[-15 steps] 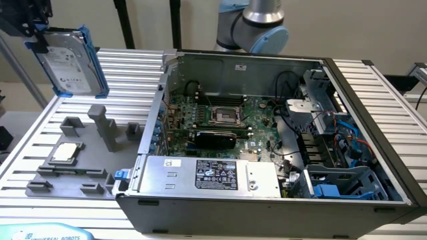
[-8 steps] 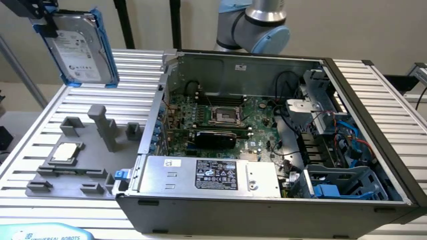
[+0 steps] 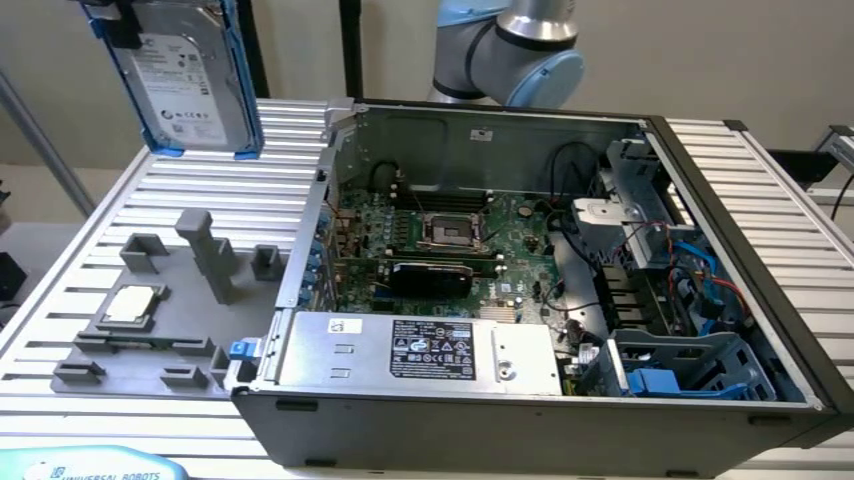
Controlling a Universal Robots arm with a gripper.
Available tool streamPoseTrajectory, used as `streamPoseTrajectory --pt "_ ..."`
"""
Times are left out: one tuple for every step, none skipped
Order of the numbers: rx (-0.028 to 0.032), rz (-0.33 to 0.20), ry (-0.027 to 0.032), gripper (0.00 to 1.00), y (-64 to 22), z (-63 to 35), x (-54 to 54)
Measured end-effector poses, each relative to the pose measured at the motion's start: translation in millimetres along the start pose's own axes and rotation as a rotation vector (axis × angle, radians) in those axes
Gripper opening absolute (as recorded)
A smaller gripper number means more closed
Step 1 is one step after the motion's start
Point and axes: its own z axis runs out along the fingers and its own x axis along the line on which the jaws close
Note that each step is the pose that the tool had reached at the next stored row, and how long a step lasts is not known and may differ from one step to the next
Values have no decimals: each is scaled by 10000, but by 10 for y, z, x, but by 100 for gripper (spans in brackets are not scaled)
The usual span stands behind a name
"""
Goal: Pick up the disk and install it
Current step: 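Pick up the disk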
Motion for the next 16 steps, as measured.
streamPoseTrajectory --pt "-16 1 0 33 -45 -16 5" --pt "-30 1 0 33 -89 -30 11" --pt "-41 0 0 33 -135 -41 17" --pt "-53 1 0 33 -182 -53 24" --pt "-62 1 0 33 -227 -63 30" --pt "-73 2 1 33 -273 -74 37" --pt "-80 1 0 33 -318 -84 44" --pt "-89 1 1 33 -363 -96 51" --pt "-96 1 1 33 -408 -108 57" --pt "-103 2 0 33 -452 -120 63" --pt "-109 2 0 33 -497 -131 70" --pt "-116 1 0 33 -544 -144 76" --pt "-123 2 1 33 -587 -156 82" --pt "-129 2 1 33 -636 -169 88" --pt "-134 2 2 33 -681 -182 95" --pt "-137 1 1 33 -727 -195 103"
